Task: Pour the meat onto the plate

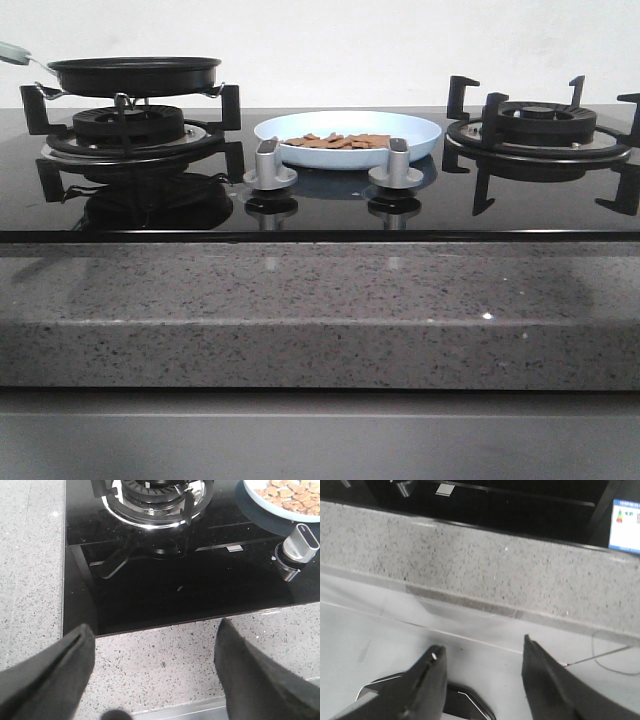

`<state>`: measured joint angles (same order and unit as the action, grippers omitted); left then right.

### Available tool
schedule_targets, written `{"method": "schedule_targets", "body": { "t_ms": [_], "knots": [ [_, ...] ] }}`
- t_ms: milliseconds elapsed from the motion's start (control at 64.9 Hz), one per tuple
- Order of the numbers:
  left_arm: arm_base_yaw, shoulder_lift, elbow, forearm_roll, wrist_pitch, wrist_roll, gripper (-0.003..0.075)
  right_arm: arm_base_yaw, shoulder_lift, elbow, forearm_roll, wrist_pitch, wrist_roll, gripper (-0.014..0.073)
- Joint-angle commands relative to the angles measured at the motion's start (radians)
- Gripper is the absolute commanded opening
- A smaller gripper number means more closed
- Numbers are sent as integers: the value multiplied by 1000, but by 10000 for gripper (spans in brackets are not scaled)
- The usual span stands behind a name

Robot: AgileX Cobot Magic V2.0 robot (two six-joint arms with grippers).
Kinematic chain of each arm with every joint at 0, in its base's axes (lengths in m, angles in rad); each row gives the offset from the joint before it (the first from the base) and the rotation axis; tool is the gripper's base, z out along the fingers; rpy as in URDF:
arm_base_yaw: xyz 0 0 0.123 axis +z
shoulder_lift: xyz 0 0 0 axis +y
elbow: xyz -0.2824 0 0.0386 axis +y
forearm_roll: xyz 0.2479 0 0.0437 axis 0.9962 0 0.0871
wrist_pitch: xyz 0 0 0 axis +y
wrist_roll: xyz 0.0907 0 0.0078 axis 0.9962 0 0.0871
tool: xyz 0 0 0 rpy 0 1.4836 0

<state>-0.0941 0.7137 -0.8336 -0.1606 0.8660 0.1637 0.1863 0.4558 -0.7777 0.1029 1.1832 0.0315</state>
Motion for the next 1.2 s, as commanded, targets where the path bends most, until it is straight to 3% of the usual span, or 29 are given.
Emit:
{"method": "schedule_targets", "body": {
  "t_ms": [0, 77, 293, 370, 431, 893, 1032, 1186],
  "knots": [
    [-8, -1, -25, -9, -54, -7, 461, -2, -11, -13, -6, -29, 4, 356],
    [-8, -1, -25, -9, -54, -7, 385, -2, -12, -7, -6, -14, 4, 274],
    [-8, -1, -25, -9, -54, -7, 117, -2, -12, -3, -6, -9, 4, -58],
    [-8, -1, -25, -9, -56, -7, 34, -2, -12, -3, -6, -13, 4, -126],
    [-8, -1, -25, -9, -57, -7, -22, -2, -12, -3, -11, -22, 4, -118],
    [-8, -5, -25, -13, -60, -7, -20, -2, -12, -3, -17, -29, 4, -120],
    [-7, -75, 4, -5, -70, -5, -20, -2, -12, -3, -17, -29, 4, -120],
    [-4, -246, 112, 30, -192, 1, -20, -2, -12, -3, -17, -29, 4, -120]
  ]
}}
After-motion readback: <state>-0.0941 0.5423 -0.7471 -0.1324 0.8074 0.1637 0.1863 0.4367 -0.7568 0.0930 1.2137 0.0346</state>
